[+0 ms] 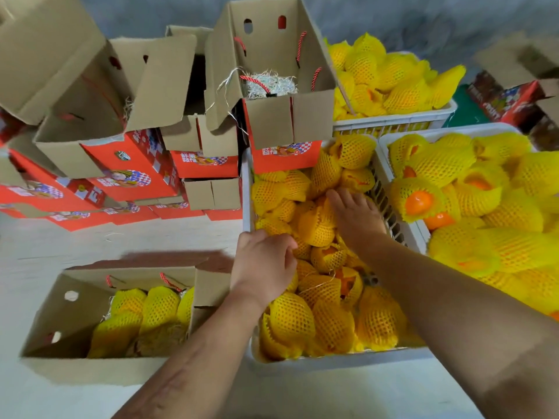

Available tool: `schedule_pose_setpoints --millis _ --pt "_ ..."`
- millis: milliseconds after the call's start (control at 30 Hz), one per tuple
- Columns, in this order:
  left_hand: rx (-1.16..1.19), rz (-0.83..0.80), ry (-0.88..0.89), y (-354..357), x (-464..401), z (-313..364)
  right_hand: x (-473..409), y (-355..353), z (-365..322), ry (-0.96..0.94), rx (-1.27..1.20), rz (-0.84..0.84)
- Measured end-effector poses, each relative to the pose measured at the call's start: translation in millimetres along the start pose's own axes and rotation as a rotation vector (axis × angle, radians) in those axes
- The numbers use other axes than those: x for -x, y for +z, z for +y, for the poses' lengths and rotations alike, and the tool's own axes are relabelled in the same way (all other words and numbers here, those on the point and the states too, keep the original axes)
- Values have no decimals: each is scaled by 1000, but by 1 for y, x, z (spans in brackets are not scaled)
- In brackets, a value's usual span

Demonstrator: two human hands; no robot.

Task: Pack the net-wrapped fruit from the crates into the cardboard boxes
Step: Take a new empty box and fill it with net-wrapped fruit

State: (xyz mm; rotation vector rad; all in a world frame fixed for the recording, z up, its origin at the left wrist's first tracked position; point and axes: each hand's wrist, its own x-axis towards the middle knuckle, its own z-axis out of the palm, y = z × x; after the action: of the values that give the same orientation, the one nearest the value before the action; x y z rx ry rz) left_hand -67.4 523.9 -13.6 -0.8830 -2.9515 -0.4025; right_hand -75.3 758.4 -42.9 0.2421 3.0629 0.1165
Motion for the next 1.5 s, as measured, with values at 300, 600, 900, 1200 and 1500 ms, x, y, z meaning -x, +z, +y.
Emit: schedule_pose_setpoints --millis 300,600,900,1200,1500 --pt "-22 -40 -19 -5 0 7 21 -27 2 549 -990 47" --pt "146 -130 -88 -15 0 4 80 -17 -80 299 -2207 -426" --pt "425 49 -237 -4 6 -2 23 -14 -50 383 -854 -49" --pt "464 94 -263 -3 3 -2 13 18 -43 163 -234 -185" --pt "891 186 -243 -9 10 -7 62 -29 -79 433 -1533 95"
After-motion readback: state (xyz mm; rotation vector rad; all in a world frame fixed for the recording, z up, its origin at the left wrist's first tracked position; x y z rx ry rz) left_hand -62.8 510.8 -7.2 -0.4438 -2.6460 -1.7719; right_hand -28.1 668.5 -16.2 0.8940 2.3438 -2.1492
